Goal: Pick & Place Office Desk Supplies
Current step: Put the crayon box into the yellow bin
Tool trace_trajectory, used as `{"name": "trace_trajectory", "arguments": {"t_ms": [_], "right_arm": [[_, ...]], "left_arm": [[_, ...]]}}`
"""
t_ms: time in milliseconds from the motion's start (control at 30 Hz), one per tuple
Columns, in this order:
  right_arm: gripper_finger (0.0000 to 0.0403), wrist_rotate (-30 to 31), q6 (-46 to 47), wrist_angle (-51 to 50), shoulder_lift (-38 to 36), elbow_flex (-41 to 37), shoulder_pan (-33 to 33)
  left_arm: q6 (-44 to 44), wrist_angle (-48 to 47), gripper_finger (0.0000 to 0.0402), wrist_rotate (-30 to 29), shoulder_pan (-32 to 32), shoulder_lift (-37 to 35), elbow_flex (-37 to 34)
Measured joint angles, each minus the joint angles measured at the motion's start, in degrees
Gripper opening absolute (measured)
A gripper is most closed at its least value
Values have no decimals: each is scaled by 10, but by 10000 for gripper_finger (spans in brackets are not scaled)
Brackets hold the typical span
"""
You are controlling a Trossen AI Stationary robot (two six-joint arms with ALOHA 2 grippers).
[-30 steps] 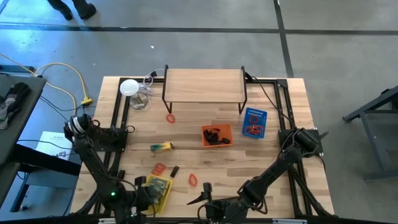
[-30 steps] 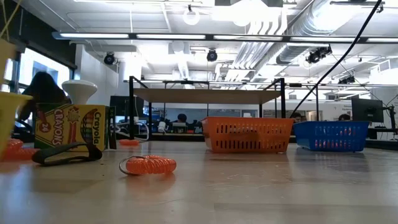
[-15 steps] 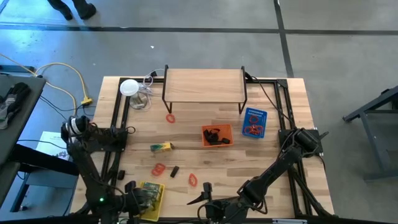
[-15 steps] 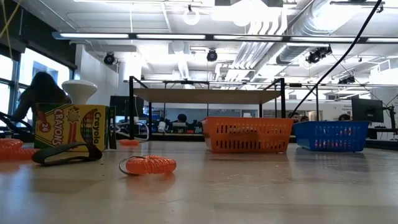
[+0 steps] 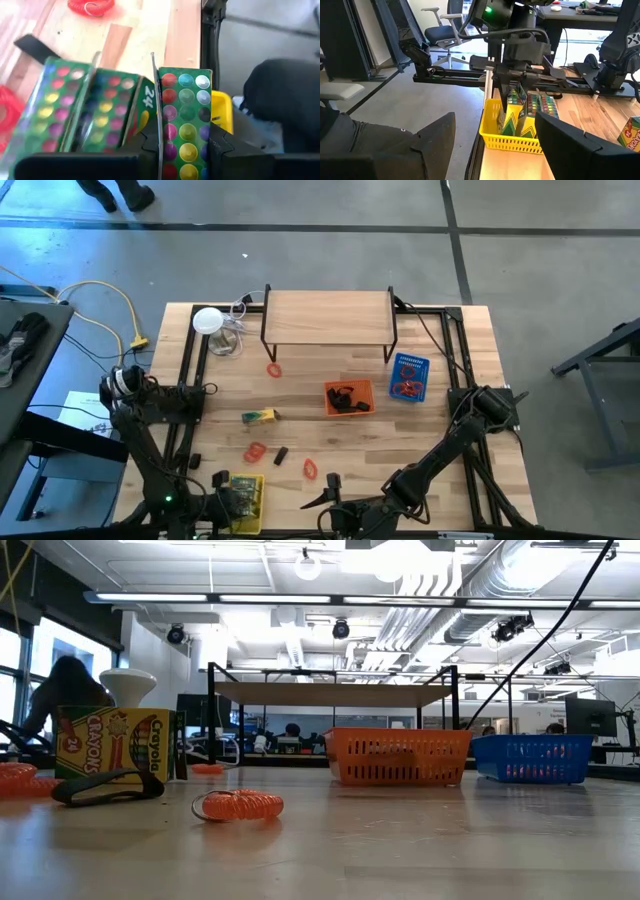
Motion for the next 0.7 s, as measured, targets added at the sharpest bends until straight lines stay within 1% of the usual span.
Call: {"name": "trace_trajectory", "arguments": {"t_ms": [133,300,367,533,700], "right_arm": [[260,-8,0,0,0,0,0],[260,-15,0,-1,0,0,0],[260,-15,0,-2,0,0,0],[260,-16,0,-2,0,0,0],[260,-16,0,-2,0,0,0]], "left_arm": [[46,0,69,34,20,0,0],[53,-2,69,88,37,0,0],[53,-2,69,99,41,0,0],[64,-3,73,98,40,0,0],[76,-3,93,88,31,0,0]]}}
